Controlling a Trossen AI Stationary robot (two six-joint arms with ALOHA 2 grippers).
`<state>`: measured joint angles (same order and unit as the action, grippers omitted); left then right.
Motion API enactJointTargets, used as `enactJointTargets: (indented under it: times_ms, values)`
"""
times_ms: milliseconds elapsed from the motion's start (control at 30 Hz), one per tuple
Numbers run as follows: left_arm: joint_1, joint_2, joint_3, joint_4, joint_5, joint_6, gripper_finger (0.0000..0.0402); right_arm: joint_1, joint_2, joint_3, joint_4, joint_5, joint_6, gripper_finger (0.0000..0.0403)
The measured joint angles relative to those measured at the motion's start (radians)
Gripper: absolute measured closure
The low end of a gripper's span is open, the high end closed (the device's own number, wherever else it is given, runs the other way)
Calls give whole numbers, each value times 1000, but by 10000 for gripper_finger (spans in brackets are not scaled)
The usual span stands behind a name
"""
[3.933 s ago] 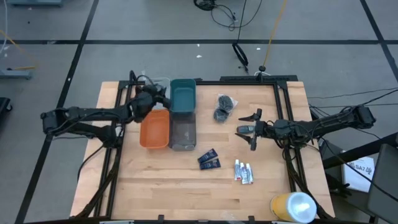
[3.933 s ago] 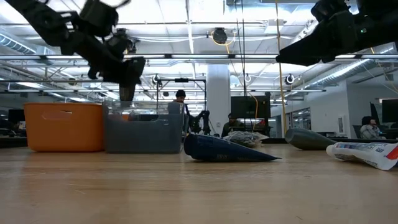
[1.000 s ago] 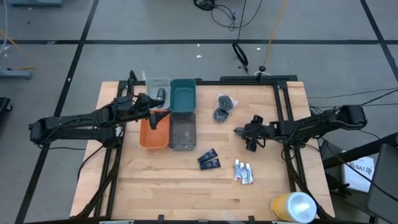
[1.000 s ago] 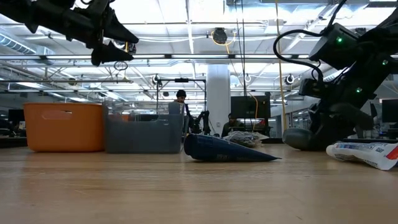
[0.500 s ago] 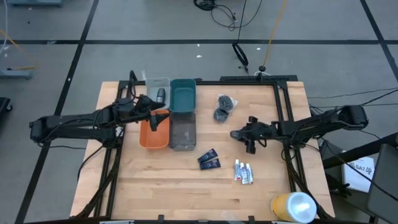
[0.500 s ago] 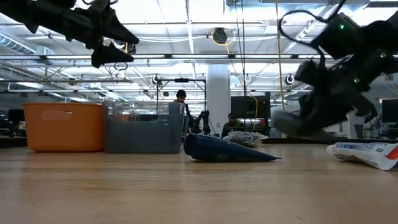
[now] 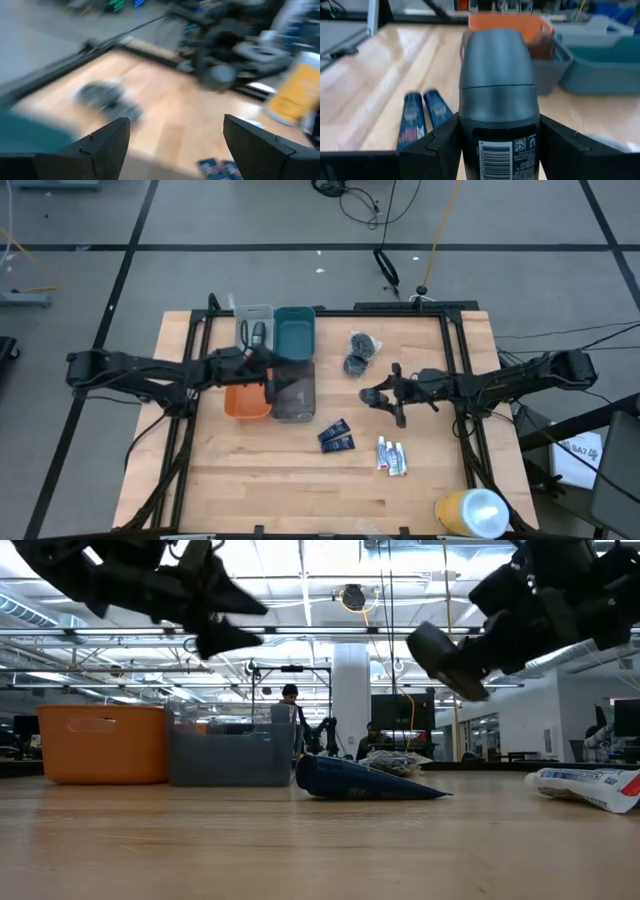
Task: Pick & Place Travel size toiletries
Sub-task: Put the black deodorant into the gray bin
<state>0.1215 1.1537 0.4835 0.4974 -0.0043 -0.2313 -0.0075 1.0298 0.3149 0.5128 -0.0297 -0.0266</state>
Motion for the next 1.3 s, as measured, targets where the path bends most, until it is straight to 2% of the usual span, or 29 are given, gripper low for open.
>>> enactJointTargets:
  times_ms: [67, 200, 367, 633, 967, 1300]
  values:
    - [-36, 74, 0, 138, 31, 82, 101, 8, 0, 0, 44, 0, -8, 203]
    - [-104, 208, 0, 399, 28, 221, 112, 24, 6, 0, 141, 1, -20, 203]
    - [-149, 348, 36, 571, 11, 340, 116, 49, 36, 0, 230, 1, -38, 203]
    - [-188, 538, 250, 550, -22, 360, 121, 74, 103, 0, 360, 1, -66, 203]
    - [-189, 720, 439, 544, -23, 399, 122, 83, 109, 1, 379, 1, -69, 203]
    - [-185, 760, 540, 545, -27, 409, 124, 82, 109, 1, 373, 1, -74, 203]
